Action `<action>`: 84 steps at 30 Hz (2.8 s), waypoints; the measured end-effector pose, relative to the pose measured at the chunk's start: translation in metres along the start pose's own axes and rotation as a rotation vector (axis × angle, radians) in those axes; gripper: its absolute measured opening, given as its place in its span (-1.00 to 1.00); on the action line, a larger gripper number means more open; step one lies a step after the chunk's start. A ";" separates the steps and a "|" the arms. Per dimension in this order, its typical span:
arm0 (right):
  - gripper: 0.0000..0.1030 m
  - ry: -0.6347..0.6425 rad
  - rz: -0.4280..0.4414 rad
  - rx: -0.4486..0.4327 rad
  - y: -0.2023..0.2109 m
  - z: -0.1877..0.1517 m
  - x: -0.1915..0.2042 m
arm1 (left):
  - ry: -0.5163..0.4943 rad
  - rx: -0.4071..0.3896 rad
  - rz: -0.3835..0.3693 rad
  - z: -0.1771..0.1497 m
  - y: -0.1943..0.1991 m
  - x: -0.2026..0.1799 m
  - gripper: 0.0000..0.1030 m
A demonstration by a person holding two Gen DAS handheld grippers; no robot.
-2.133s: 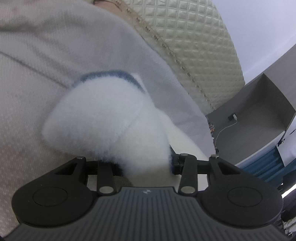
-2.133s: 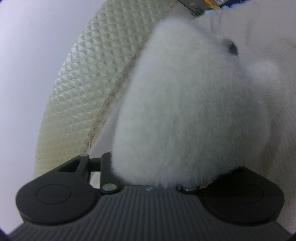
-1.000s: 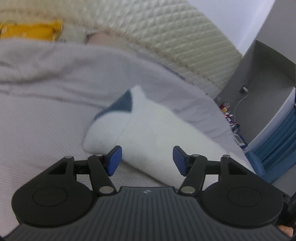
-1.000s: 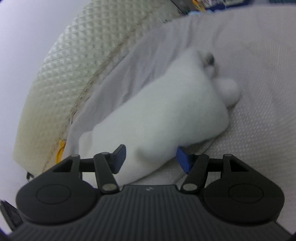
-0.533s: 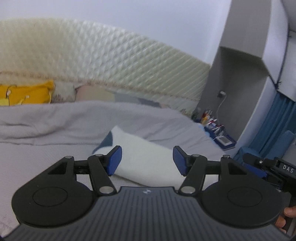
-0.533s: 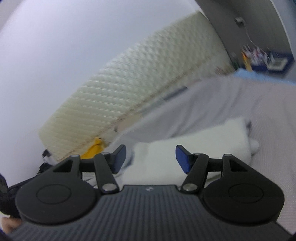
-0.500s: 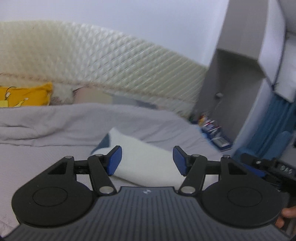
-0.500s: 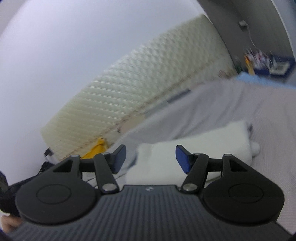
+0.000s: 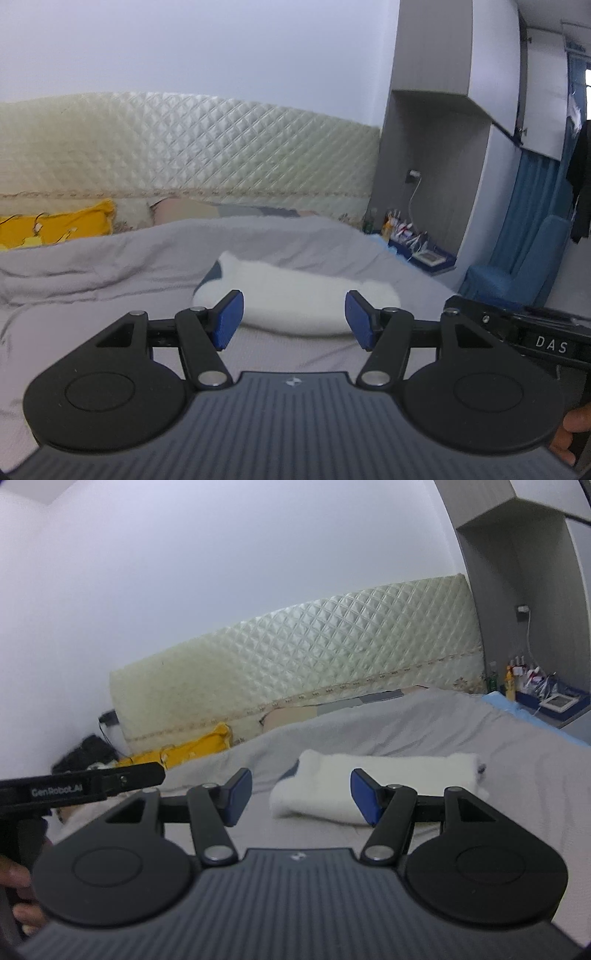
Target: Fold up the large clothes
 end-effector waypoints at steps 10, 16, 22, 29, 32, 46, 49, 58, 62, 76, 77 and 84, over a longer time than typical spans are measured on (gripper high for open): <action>0.22 0.074 -0.077 0.032 -0.006 -0.036 0.011 | -0.019 0.019 0.022 -0.057 0.006 0.020 0.29; 0.22 0.085 -0.100 0.063 -0.015 -0.055 0.010 | -0.019 0.011 0.032 -0.073 0.000 0.027 0.29; 0.22 0.070 -0.125 0.092 -0.020 -0.073 0.004 | 0.018 -0.002 0.041 -0.084 0.001 0.041 0.29; 0.22 0.064 -0.158 0.092 -0.015 -0.084 0.003 | 0.026 0.033 0.059 -0.100 -0.007 0.048 0.29; 0.22 0.056 -0.166 0.101 -0.014 -0.085 0.001 | 0.018 0.044 0.070 -0.106 -0.010 0.050 0.30; 0.25 0.053 -0.215 0.090 -0.007 -0.085 -0.005 | 0.023 0.059 0.081 -0.109 -0.018 0.052 0.90; 0.25 0.053 -0.216 0.088 -0.008 -0.084 -0.006 | 0.018 0.060 0.083 -0.110 -0.019 0.051 0.92; 0.25 0.050 -0.217 0.084 -0.008 -0.084 -0.007 | 0.025 0.051 0.088 -0.108 -0.019 0.051 0.94; 0.25 0.048 -0.216 0.082 -0.008 -0.085 -0.007 | 0.022 0.050 0.094 -0.109 -0.018 0.051 0.95; 0.83 0.030 -0.213 0.067 -0.006 -0.085 -0.007 | 0.016 0.045 0.090 -0.108 -0.015 0.053 0.95; 0.88 0.021 -0.215 0.064 -0.005 -0.085 -0.008 | 0.019 0.046 0.088 -0.108 -0.015 0.053 0.95; 1.00 0.021 -0.247 0.069 -0.006 -0.087 -0.009 | 0.018 0.047 0.091 -0.108 -0.014 0.054 0.95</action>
Point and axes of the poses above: each gripper's, at about its wrist camera, not at the fingertips, and y roughly against the way its jaws point, x to its left, z to its top, the point moved 10 cm from there along -y, roughly the way its jaws point, and after that the axes turned 11 degrees about z, right-handed, at the moved point
